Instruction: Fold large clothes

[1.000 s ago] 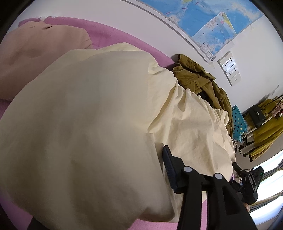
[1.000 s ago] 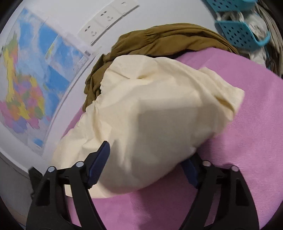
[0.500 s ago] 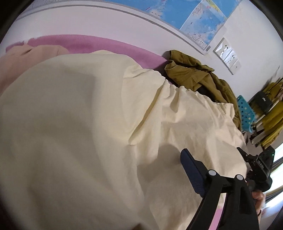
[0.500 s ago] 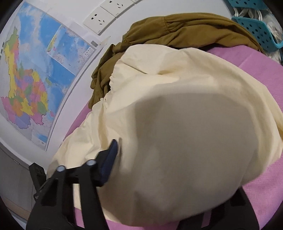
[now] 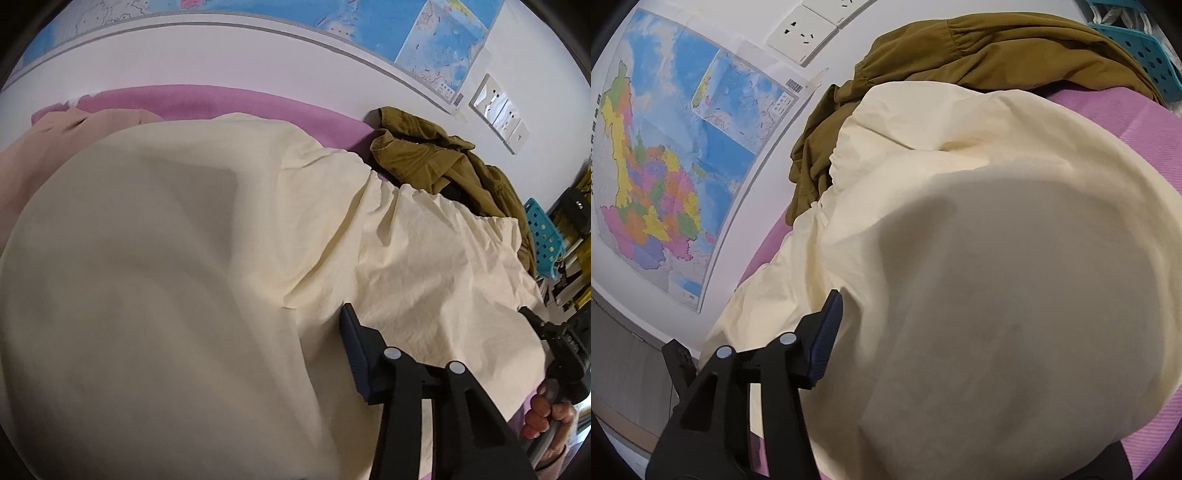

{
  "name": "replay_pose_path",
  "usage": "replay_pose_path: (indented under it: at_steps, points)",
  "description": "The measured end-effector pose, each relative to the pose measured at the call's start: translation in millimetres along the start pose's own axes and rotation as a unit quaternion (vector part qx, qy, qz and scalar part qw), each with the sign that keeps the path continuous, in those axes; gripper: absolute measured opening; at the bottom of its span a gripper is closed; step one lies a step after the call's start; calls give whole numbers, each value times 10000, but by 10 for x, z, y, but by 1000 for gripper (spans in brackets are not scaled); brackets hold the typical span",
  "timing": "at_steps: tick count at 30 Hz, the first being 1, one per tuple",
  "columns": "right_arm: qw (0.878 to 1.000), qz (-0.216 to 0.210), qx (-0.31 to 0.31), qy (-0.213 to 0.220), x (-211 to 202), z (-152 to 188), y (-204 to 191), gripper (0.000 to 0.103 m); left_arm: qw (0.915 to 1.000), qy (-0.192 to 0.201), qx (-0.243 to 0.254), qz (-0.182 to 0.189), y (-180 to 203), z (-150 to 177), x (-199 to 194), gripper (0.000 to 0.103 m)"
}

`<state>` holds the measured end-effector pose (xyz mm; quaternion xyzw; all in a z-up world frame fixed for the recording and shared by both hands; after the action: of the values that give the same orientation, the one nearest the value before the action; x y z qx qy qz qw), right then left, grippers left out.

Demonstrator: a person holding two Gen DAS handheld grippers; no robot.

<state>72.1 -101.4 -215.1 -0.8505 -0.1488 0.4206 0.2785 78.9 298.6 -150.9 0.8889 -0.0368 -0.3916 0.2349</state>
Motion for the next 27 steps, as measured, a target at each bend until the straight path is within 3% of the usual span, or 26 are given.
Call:
replay_pose_path:
  at_steps: [3,5,8,11,15,18,19,21,23,25,27]
  points:
    - [9998,122,-138,7,20,-7,-23,43,10000,-7,-13,-39,1,-1,-6,41]
    - [9997,114,-208,20,12,-5,-12,29,10000,-2,9,-50,11,3,-18,40]
    - [9997,-38,-227,91,-59,-31,-35,15,9999,12,105,-109,47,-2,-62,33]
    - [9988,-230,-375,214,-240,-29,-155,11,9999,9,123,-57,62,4,-146,23]
    - [9975,-460,-499,209,-445,24,-221,11,9993,-37,114,346,16,93,-351,21]
    - [9987,-263,-422,-111,-341,104,-81,20,9991,-128,189,368,-51,165,-351,31]
    - [9990,-200,-342,-221,-281,130,-26,25,9991,-152,184,351,-70,171,-336,43]
    - [9988,-232,-236,-351,-219,156,9,31,9995,-144,136,264,-118,153,-310,49]
    - [9989,-271,-174,-335,-203,156,14,44,9994,-139,154,289,-124,131,-286,55]
    - [9989,-281,-160,-332,-175,149,7,47,9993,-171,90,335,-135,106,-215,66]
    - [9990,-267,-202,-292,-151,139,-11,47,9994,-136,87,311,-133,76,-148,67]
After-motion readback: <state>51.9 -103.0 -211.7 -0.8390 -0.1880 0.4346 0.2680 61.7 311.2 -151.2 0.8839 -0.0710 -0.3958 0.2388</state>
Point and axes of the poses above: each gripper's, at about its wrist camera, not at the fingertips, and x roughly the way its jaws point, y to its right, z to its underside, the point moved 6 cm from there along x, roughly the way its jaws point, and after that the axes turned 12 degrees about z, right-handed, at the moved point
